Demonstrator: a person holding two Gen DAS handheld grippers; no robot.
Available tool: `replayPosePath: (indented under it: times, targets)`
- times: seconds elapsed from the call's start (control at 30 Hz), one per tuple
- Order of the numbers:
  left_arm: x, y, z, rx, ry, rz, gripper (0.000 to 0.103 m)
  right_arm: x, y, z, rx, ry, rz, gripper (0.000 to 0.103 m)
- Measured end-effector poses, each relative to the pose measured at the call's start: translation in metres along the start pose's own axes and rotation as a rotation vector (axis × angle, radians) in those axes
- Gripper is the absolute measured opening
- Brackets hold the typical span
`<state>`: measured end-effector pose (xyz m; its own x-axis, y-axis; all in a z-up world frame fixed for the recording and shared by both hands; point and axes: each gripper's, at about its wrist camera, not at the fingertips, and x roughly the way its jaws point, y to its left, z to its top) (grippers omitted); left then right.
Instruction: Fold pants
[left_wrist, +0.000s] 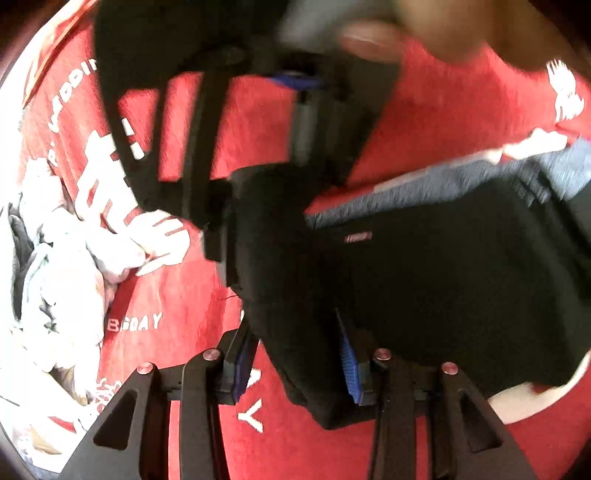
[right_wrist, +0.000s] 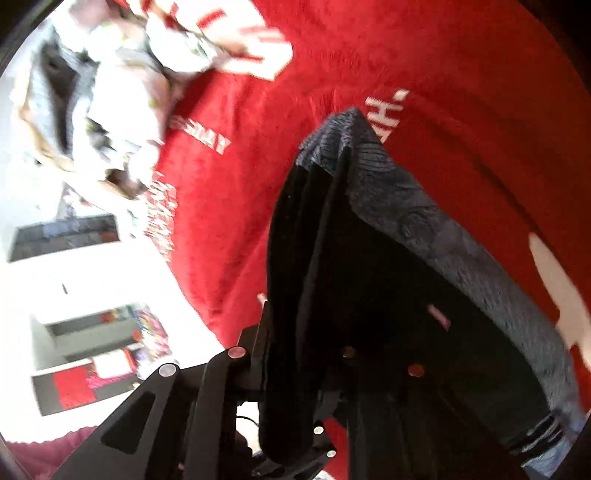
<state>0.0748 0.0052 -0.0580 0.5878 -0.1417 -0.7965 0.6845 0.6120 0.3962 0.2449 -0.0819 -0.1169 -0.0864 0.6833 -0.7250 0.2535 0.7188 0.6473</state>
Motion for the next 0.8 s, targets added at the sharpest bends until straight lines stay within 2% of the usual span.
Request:
replayPosePath:
  times: [0.2, 0.33, 0.47, 0.6, 0.8]
  targets:
    - [-0.055, -0.017, 0.035, -0.02, -0.112, -0.032, 0.042, -0.074, -0.026, -0.055, 0.035, -0.189, 0.196, 0.018]
    - [-0.094, -0.05, 0.063, 0.005, -0.198, -0.074, 0.042, -0.122, -0.048, -0.098, 0.061, -0.308, 0.26, 0.018]
    - [-0.123, -0.092, 0.083, 0.049, -0.256, -0.133, 0.042, -0.164, -0.078, -0.142, 0.089, -0.412, 0.276, 0.02]
    - [-0.145, -0.147, 0.099, 0.13, -0.294, -0.207, 0.042, -0.192, -0.114, -0.186, 0.131, -0.486, 0.25, 0.021]
    - [-0.159, -0.232, 0.108, 0.246, -0.28, -0.292, 0.042, -0.201, -0.181, -0.25, 0.245, -0.554, 0.261, 0.022]
